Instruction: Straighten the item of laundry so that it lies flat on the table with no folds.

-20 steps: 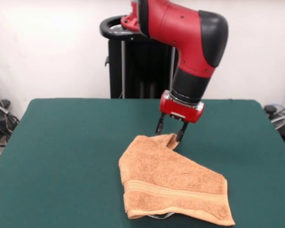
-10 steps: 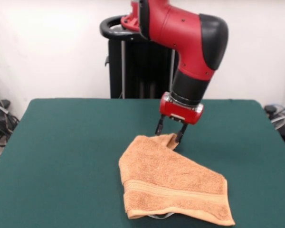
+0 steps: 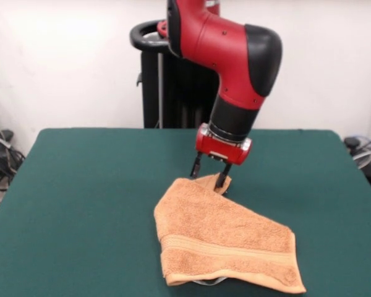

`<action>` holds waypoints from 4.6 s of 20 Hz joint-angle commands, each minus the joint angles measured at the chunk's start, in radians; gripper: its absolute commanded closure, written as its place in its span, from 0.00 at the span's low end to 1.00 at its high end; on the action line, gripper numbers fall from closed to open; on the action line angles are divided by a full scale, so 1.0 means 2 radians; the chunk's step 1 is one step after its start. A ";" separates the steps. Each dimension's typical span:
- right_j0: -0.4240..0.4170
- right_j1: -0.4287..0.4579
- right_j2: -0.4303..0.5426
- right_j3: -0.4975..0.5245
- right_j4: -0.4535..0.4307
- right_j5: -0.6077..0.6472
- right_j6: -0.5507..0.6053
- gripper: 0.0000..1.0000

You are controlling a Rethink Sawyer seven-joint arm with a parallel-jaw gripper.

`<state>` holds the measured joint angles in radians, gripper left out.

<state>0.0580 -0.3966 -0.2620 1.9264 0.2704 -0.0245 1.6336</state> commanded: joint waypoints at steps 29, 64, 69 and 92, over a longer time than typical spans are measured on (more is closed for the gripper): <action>0.000 0.007 0.032 -0.059 -0.042 0.015 0.078 1.00; -0.030 -0.253 0.008 0.114 -0.086 0.221 0.056 1.00; -0.005 -0.289 -0.022 0.094 -0.099 0.296 0.063 1.00; 0.035 -0.395 -0.035 -0.002 -0.122 0.551 0.093 1.00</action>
<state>0.1225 -1.1446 -0.3472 1.9970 0.0202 0.8982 1.6336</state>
